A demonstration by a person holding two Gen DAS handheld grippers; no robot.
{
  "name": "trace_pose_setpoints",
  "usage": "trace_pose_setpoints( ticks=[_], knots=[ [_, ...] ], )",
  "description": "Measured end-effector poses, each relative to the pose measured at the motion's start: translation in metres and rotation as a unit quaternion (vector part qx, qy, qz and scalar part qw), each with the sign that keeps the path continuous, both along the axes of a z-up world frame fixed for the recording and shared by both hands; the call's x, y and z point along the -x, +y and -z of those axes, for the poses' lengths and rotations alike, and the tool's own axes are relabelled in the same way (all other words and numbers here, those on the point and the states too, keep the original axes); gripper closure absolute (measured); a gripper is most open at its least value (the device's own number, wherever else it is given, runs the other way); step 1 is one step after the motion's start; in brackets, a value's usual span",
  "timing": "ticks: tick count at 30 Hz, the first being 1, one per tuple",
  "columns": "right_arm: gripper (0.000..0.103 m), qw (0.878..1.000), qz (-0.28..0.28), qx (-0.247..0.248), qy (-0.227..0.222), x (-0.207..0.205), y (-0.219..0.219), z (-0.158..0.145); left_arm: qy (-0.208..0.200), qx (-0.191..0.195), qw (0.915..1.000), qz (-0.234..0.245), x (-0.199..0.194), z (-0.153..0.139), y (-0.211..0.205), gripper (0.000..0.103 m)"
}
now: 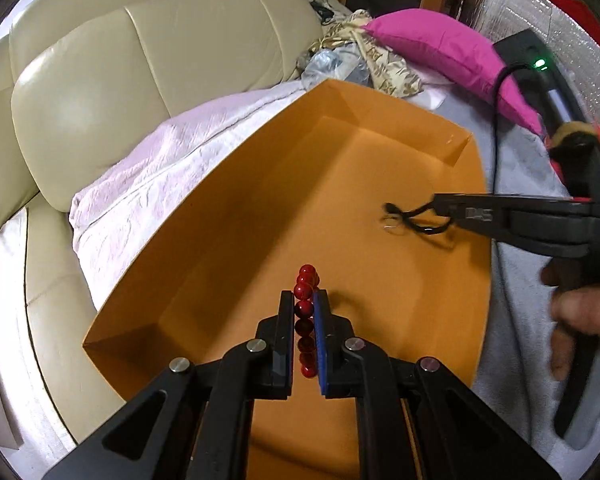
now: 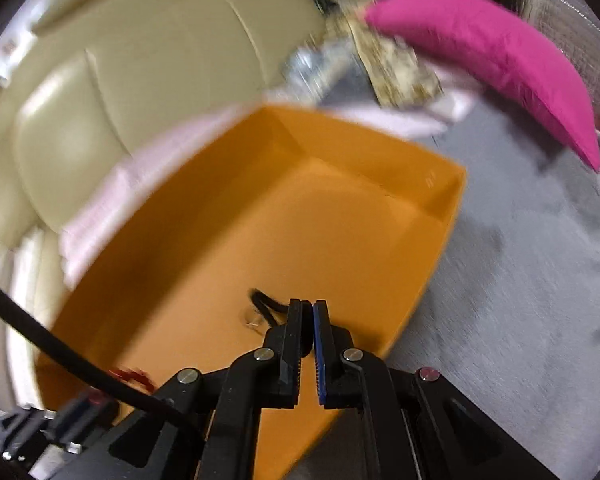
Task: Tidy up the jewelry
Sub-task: 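Open the left tool dropping the red bracelet while the right tool releases the black cord, then move both tools back toward the remaining bracelets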
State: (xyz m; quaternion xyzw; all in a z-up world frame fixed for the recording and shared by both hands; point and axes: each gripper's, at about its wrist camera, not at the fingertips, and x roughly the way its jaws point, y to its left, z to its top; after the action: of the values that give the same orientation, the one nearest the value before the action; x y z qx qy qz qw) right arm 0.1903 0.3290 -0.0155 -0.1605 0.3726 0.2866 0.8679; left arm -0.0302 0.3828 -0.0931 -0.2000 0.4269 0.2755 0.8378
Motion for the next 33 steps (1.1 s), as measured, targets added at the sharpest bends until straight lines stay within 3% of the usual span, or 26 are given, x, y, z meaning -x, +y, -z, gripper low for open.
trace_pose_setpoints(
  ticks=[8, 13, 19, 24, 26, 28, 29, 30, 33],
  knots=[
    [0.098, 0.992, 0.009, 0.122, 0.008, 0.002, -0.014, 0.007, 0.011, 0.005, 0.9999, 0.003, 0.001, 0.004, -0.001, 0.094],
    [0.099, 0.986, 0.021, 0.163, 0.010, 0.006, -0.051, 0.012, 0.012, 0.014, 0.9996, 0.020, -0.002, 0.005, -0.007, 0.094],
    [0.099, 0.985, 0.038, 0.166, 0.014, 0.008, -0.101, 0.015, 0.010, 0.006, 0.9982, 0.059, -0.012, -0.002, -0.034, 0.093],
    [0.097, 0.994, 0.067, 0.085, 0.034, -0.005, -0.133, 0.004, 0.022, 0.003, 0.9977, 0.064, -0.014, -0.001, -0.043, 0.093],
    [0.077, 0.997, 0.067, 0.034, 0.029, -0.005, -0.142, -0.005, 0.020, 0.011, 0.9979, 0.060, -0.011, -0.001, -0.042, 0.085],
    [0.034, 0.997, 0.063, -0.025, 0.022, 0.000, -0.153, -0.017, 0.017, 0.014, 0.9985, 0.051, -0.006, -0.003, -0.040, 0.056],
    [0.026, 0.997, 0.063, -0.049, 0.012, 0.009, -0.157, -0.023, 0.006, 0.012, 0.9987, 0.050, -0.003, -0.007, -0.041, 0.041],
    [0.023, 0.996, 0.070, -0.064, -0.002, 0.019, -0.162, -0.027, -0.003, 0.005, 0.9989, 0.046, 0.000, -0.011, -0.042, 0.034],
    [0.023, 0.989, 0.080, -0.119, -0.021, 0.035, -0.187, -0.044, -0.013, -0.007, 0.9990, 0.043, 0.006, -0.021, -0.049, 0.034]
  ],
)
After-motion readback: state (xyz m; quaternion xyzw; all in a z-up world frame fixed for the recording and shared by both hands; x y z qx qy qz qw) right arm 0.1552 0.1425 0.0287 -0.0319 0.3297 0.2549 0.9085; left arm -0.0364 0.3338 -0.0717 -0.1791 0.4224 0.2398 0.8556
